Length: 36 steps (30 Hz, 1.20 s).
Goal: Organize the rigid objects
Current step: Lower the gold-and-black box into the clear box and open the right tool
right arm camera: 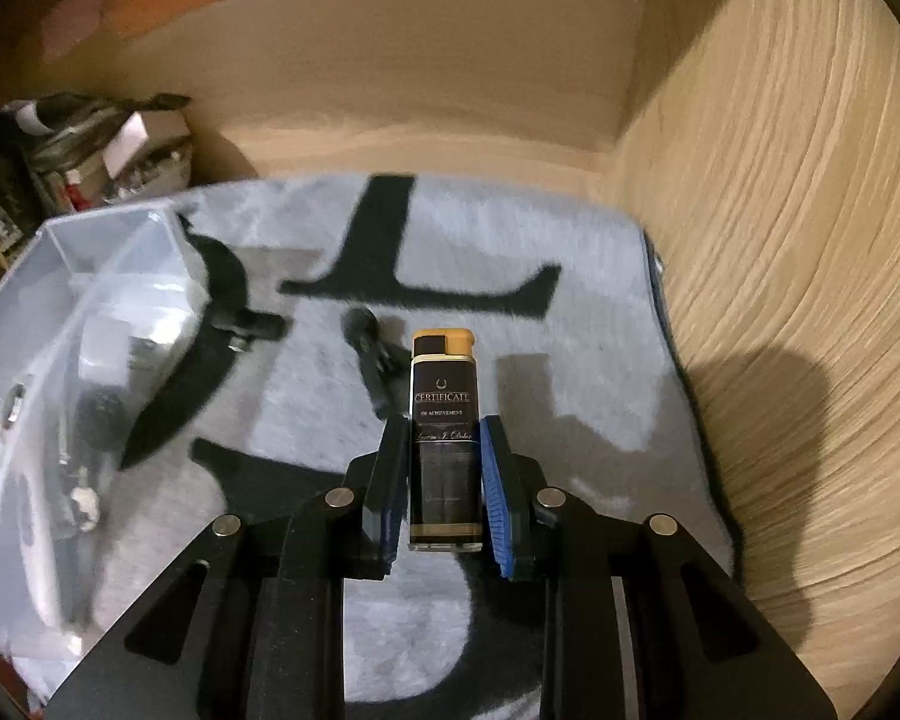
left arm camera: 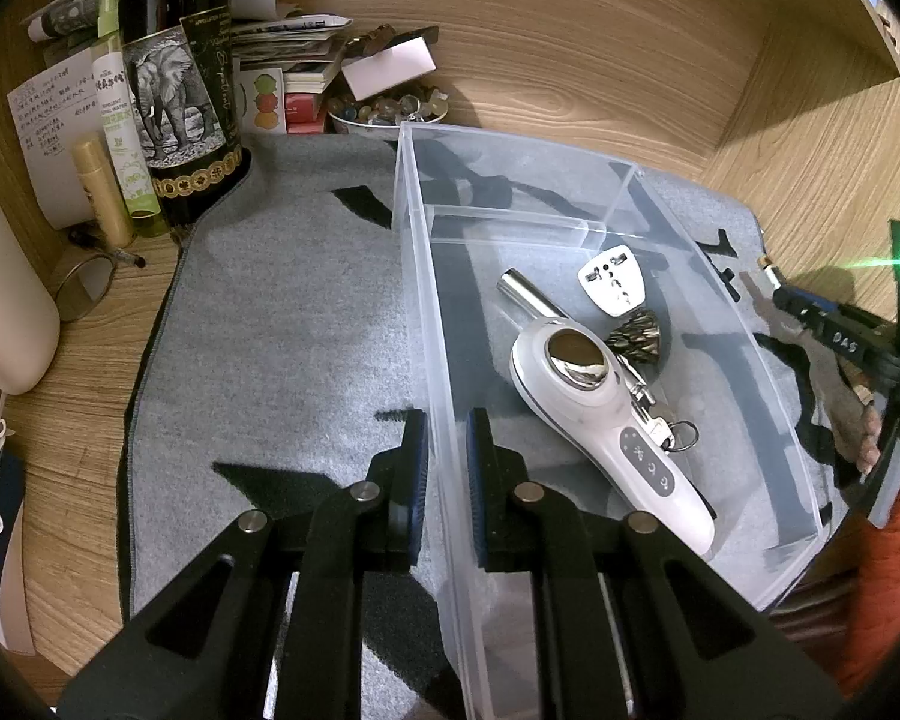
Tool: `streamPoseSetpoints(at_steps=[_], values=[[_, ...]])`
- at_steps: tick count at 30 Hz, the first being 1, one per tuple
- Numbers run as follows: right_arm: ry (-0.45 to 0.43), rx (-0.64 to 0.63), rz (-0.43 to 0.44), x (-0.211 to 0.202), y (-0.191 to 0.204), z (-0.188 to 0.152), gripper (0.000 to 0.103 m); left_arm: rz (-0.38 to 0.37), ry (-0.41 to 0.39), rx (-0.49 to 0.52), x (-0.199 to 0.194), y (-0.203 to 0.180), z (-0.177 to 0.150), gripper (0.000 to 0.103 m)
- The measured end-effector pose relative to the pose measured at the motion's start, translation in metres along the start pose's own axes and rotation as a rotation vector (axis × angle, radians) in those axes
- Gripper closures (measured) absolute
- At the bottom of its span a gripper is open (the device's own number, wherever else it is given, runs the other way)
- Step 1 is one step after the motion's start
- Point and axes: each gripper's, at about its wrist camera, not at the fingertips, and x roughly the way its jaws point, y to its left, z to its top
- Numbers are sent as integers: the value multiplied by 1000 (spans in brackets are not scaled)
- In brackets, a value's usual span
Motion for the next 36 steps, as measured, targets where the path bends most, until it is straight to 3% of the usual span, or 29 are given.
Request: streamPoseSetpoints(at_steps=[19,26,36], values=[[-228,-145,110,-73,71,28,81,0,0,1,0,0,0,92],[-237,-208,186,-76,106,25,81,0,0,1,0,0,0,92],[-178,-285,273,-60,147,12,81,0,0,1,0,0,0,92]])
